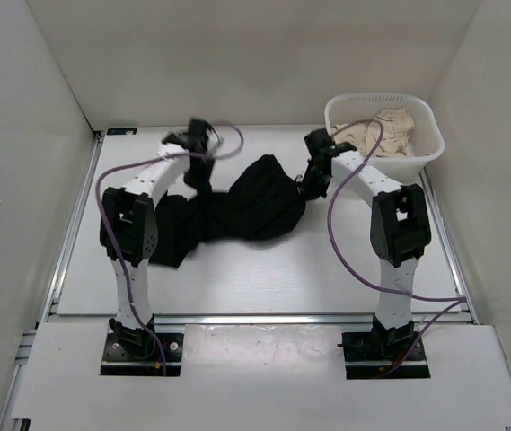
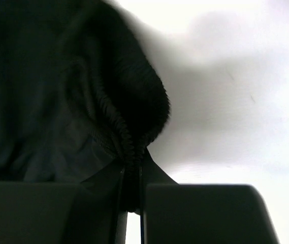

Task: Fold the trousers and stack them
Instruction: Flatten the trousers out

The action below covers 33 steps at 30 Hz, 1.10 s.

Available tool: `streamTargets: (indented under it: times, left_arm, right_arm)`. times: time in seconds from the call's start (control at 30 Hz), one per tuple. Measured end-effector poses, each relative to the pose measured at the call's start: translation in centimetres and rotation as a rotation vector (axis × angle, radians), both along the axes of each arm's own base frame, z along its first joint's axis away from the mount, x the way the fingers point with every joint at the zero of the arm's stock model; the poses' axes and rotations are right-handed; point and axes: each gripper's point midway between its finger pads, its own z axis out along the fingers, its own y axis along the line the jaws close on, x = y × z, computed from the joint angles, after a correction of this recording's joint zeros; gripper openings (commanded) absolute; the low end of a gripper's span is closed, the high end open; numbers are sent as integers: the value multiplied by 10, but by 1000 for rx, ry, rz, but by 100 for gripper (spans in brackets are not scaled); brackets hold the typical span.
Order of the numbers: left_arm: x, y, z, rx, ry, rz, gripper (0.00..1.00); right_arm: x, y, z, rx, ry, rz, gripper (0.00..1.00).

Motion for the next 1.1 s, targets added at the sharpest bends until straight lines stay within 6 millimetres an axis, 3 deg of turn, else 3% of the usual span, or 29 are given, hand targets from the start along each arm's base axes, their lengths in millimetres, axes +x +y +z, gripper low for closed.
streamTargets:
  times: [0.07, 0.13, 0.2, 0.27, 0.3, 0.37, 0.4, 0.47, 0.57, 0.63, 0.7, 0.8, 0.93, 1.03, 1.1]
  left_arm:
    - [53, 23, 55, -8, -173, 85, 14]
    - [107, 54, 136, -39, -426, 183, 14]
    - [128, 90, 216, -47, -646, 277, 14]
    - [114, 115, 271, -38, -776, 338, 15]
    - [96, 121, 293, -35, -821, 355, 15]
    - [49, 122, 315, -40, -864, 353, 17]
    - [22, 122, 314, -40, -861, 346, 26]
    - [-26, 121, 291, -32, -800, 314, 43]
    - [-92, 121, 211, -22, -562, 263, 86]
    - [-129, 120, 152, -12, -344, 235, 92]
    - [-156, 122, 109, -2, -151, 236, 96]
    - [-171, 146, 88, 11, -58, 339, 97]
    - [-168, 180, 76, 34, -69, 476, 97]
    - [-154, 190, 58, 38, -28, 509, 97]
    - [-131, 189, 49, 10, 2, 504, 97]
  right_arm:
    - [26, 10, 38, 22, -106, 12, 0]
    - [49, 20, 93, 63, -250, 19, 0]
    - [54, 26, 149, 101, -381, 27, 0]
    - [44, 26, 204, 141, -501, 32, 0]
    - [36, 25, 225, 156, -545, 35, 0]
    - [14, 22, 263, 189, -628, 43, 0]
    - [3, 18, 272, 197, -650, 43, 0]
    - [-18, 6, 269, 184, -647, 30, 0]
    - [-46, -15, 219, 112, -538, 8, 0]
    - [-57, -25, 180, 62, -438, 2, 0]
    - [-69, -36, 144, 14, -332, -5, 0]
    - [-81, -45, 118, -18, -247, -12, 0]
    - [-83, -47, 115, -13, -230, -19, 0]
    - [-86, -49, 109, -12, -216, -21, 0]
    - [-91, -52, 101, -22, -194, -20, 0]
